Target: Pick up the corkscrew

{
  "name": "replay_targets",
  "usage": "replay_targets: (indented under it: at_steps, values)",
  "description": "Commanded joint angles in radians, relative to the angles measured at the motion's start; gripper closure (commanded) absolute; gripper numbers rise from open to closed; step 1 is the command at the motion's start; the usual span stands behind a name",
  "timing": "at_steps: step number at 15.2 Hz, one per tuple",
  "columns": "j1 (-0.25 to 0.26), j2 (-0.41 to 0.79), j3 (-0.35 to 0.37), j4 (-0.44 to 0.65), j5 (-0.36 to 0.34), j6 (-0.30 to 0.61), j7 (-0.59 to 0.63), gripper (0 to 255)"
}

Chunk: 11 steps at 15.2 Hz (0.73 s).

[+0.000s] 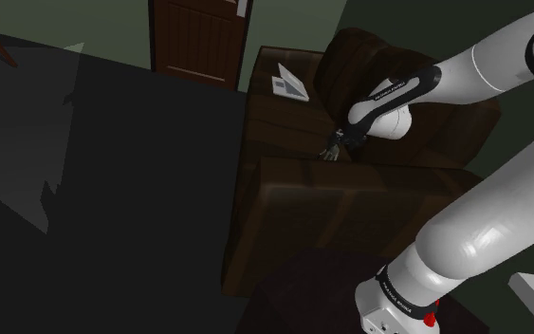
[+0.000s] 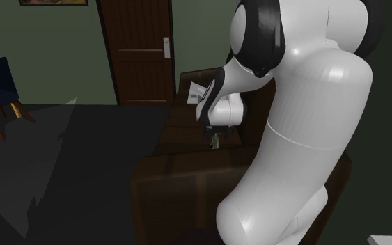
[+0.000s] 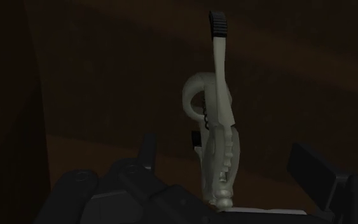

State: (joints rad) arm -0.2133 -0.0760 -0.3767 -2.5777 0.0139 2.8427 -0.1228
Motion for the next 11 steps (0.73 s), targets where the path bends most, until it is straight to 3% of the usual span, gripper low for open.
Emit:
replay_targets:
  at_steps: [1, 2, 3, 11]
  values:
    - [0.007, 0.023, -0.003, -0.003, 0.025, 0.026, -0.018, 0]
    - [0.006, 0.023, -0.003, -0.003, 0.025, 0.026, -0.018, 0]
    - [0.007, 0.023, -0.001, -0.002, 0.023, 0.024, -0.015, 255]
    - [0.007, 0.024, -0.002, -0.002, 0.025, 0.025, -0.017, 255]
